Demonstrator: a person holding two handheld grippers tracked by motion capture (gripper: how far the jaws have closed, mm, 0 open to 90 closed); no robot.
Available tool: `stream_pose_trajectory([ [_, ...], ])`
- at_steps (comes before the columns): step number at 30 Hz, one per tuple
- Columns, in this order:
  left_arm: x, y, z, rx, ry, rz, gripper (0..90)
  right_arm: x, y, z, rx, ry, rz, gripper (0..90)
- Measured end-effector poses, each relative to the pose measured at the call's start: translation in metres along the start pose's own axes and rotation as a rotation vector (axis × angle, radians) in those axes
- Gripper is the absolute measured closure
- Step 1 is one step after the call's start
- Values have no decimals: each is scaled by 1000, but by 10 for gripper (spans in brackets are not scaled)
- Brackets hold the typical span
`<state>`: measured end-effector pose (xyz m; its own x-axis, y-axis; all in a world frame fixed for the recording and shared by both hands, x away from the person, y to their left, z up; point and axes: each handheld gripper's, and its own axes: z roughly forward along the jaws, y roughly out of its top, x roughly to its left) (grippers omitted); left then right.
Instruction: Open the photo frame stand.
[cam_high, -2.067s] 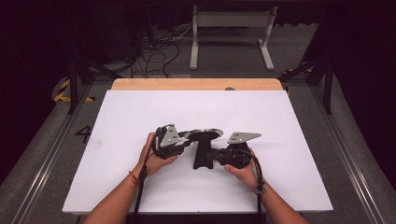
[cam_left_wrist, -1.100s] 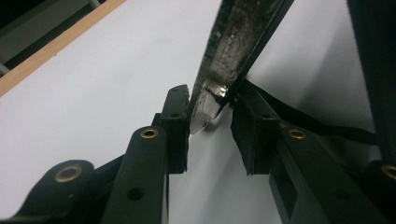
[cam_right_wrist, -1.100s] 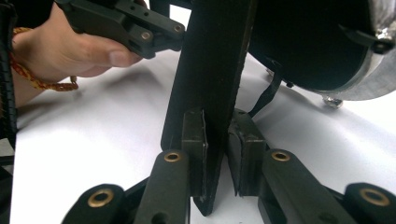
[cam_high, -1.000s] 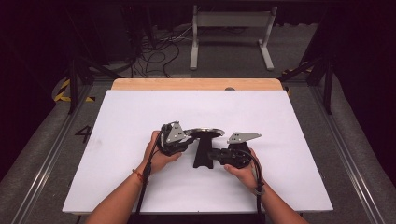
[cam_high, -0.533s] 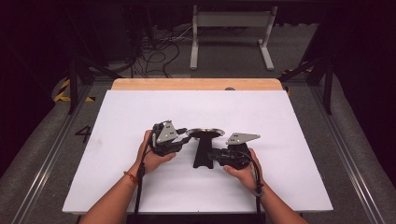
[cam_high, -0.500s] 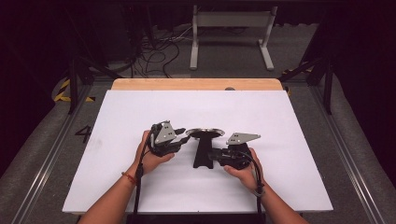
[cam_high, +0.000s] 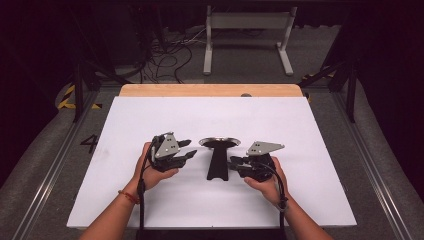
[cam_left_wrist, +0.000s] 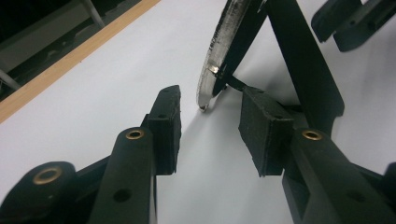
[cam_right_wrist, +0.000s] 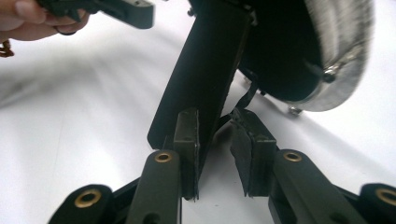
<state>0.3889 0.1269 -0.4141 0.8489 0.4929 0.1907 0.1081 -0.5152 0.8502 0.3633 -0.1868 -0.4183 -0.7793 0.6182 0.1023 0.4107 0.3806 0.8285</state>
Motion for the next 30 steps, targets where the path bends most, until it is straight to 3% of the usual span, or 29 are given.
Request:
stream_pose_trajectory([
  [6,-3,-12,-15,20,-1,-19,526,1,5,-12,-33,-13,-18,740],
  [12,-3,-24,-31,20,24,-43,471,2,8,-21,-57,-19,-24,743],
  [22,-1,-26,-30,33,17,-46,425,13,13,-24,-74,-30,-74,821],
  [30,0,-23,-32,10,38,-63,349,21,13,-18,-67,-29,-108,880],
])
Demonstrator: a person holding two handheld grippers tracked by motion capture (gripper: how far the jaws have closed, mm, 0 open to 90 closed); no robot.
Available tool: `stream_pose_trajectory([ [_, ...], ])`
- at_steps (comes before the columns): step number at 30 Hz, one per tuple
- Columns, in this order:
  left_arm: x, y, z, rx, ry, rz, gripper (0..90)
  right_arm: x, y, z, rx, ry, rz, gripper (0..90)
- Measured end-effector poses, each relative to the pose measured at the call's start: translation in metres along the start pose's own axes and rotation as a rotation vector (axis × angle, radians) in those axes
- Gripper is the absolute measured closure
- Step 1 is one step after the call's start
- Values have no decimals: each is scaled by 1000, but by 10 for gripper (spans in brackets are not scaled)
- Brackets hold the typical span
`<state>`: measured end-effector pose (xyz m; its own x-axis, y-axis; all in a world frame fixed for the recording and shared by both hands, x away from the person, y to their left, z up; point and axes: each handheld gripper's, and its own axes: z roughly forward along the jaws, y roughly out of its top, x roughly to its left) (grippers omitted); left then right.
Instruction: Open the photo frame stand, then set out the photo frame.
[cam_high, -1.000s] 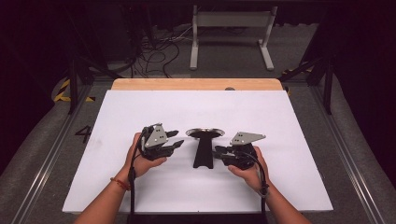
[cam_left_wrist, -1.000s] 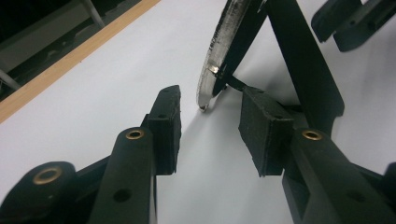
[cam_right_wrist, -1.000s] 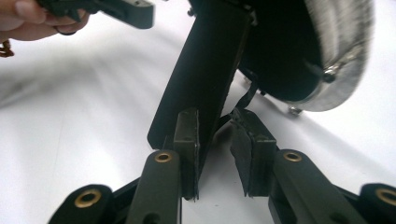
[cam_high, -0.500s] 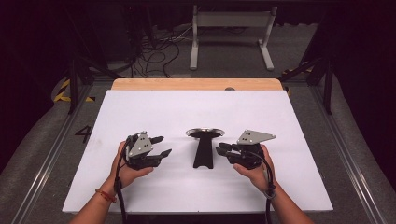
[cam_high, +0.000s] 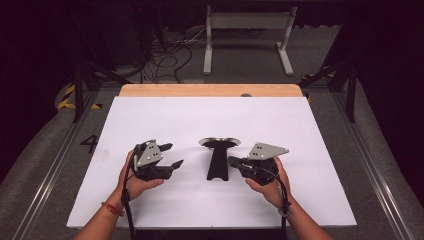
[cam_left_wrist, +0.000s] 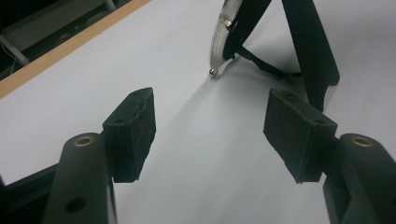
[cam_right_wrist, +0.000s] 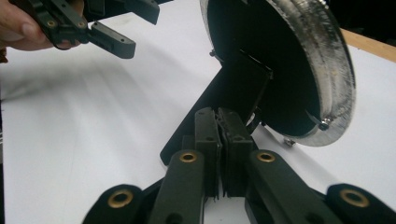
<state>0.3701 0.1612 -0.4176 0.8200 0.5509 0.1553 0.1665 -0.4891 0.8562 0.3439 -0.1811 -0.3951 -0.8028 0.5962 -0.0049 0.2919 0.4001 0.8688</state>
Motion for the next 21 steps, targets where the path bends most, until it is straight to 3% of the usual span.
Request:
stream_pose_trajectory([
  [6,6,9,11,-26,-3,-16,333,5,1,9,9,11,-11,900],
  [13,11,27,31,-63,-37,-52,303,10,-1,21,26,11,-9,900],
  [15,12,32,37,-72,-56,-54,297,12,-1,25,26,11,-9,900],
  [17,10,37,43,-72,-37,-36,309,16,-3,32,33,13,-10,900],
  [19,11,41,49,-74,-64,-51,326,21,-4,38,41,11,-17,900],
  [21,10,43,54,-74,-67,-40,348,29,-5,44,55,11,-32,900],
])
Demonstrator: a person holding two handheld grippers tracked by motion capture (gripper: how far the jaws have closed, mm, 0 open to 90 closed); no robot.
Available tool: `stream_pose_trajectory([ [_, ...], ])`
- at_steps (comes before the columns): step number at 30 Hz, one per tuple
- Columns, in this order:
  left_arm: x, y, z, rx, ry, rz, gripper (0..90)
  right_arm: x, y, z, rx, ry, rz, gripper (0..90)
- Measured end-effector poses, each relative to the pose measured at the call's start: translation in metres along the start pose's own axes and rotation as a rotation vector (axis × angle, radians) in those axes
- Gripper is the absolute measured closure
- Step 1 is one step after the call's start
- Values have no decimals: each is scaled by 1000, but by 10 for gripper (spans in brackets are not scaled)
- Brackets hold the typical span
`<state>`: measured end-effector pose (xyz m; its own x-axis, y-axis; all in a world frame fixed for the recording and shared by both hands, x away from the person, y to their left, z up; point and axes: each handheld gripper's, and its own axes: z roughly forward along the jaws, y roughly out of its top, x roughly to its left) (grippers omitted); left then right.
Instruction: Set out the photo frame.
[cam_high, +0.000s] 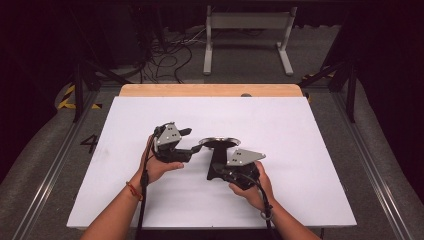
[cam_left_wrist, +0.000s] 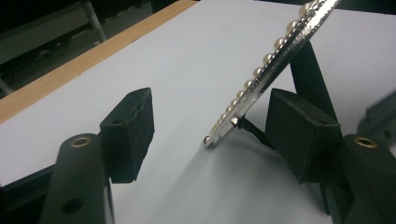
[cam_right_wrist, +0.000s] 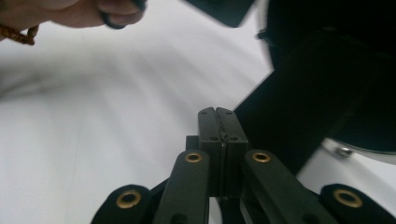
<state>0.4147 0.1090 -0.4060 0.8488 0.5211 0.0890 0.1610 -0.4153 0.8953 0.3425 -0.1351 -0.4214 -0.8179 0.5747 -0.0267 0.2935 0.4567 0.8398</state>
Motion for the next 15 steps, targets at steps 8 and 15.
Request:
stream_pose_trajectory([
  [8,2,-4,21,50,-30,35,435,14,-1,19,35,-23,-32,900],
  [15,2,-8,37,78,-69,52,532,24,-2,36,43,-41,-34,900],
])
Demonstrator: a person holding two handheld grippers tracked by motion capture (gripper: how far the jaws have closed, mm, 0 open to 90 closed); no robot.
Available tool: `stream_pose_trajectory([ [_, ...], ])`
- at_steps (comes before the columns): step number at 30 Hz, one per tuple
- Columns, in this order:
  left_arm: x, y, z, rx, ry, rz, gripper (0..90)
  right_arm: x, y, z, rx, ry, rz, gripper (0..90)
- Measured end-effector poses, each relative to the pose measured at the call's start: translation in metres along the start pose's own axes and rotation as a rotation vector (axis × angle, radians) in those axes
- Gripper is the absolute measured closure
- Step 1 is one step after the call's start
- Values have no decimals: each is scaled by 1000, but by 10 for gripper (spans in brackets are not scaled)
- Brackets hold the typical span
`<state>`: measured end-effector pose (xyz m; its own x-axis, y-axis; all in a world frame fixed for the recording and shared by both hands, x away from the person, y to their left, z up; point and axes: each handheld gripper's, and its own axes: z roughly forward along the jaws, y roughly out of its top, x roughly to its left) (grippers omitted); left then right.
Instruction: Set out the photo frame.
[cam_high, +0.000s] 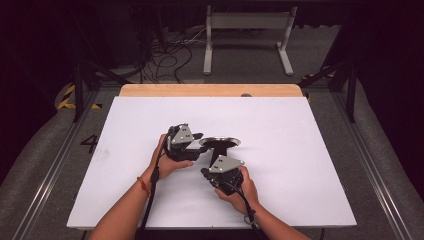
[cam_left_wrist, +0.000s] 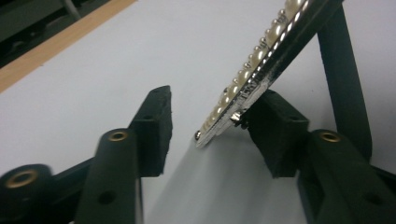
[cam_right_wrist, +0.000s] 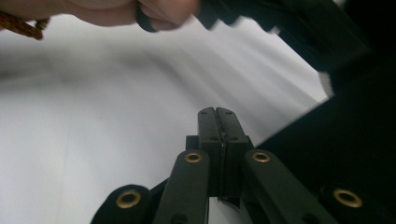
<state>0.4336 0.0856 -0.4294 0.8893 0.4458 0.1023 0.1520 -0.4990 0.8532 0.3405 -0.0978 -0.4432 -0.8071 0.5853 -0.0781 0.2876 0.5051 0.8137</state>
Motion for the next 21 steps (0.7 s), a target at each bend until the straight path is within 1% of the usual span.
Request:
stream_pose_trajectory([
  [1,1,-1,3,-11,-24,4,561,5,0,5,14,-15,-19,900],
  [2,1,-1,3,-11,-24,4,591,5,0,5,14,-15,-19,900],
  [3,0,-1,5,-6,-32,8,591,6,0,6,18,-21,-21,900],
  [4,-1,-1,6,-4,-33,13,615,7,0,7,20,-27,-24,900],
  [5,-3,-1,8,6,-21,30,648,7,0,8,20,-31,-23,900],
  [7,-4,-1,8,9,-6,42,658,8,1,10,27,-48,-26,900],
  [9,-5,-1,7,17,0,58,666,8,1,12,32,-58,-25,900],
  [12,-7,-1,7,19,19,65,670,7,-1,15,36,-74,-9,900],
  [13,-8,-2,6,19,26,74,672,6,-2,15,38,-79,-5,900],
  [15,-9,-2,5,24,32,79,682,4,-3,15,43,-82,7,900],
  [17,-9,-2,5,26,36,83,696,4,-3,15,47,-88,9,900],
  [19,-12,-1,3,39,53,104,706,5,-4,15,57,-99,10,900],
  [21,-14,-2,1,39,69,116,729,6,-5,15,70,-114,21,900],
])
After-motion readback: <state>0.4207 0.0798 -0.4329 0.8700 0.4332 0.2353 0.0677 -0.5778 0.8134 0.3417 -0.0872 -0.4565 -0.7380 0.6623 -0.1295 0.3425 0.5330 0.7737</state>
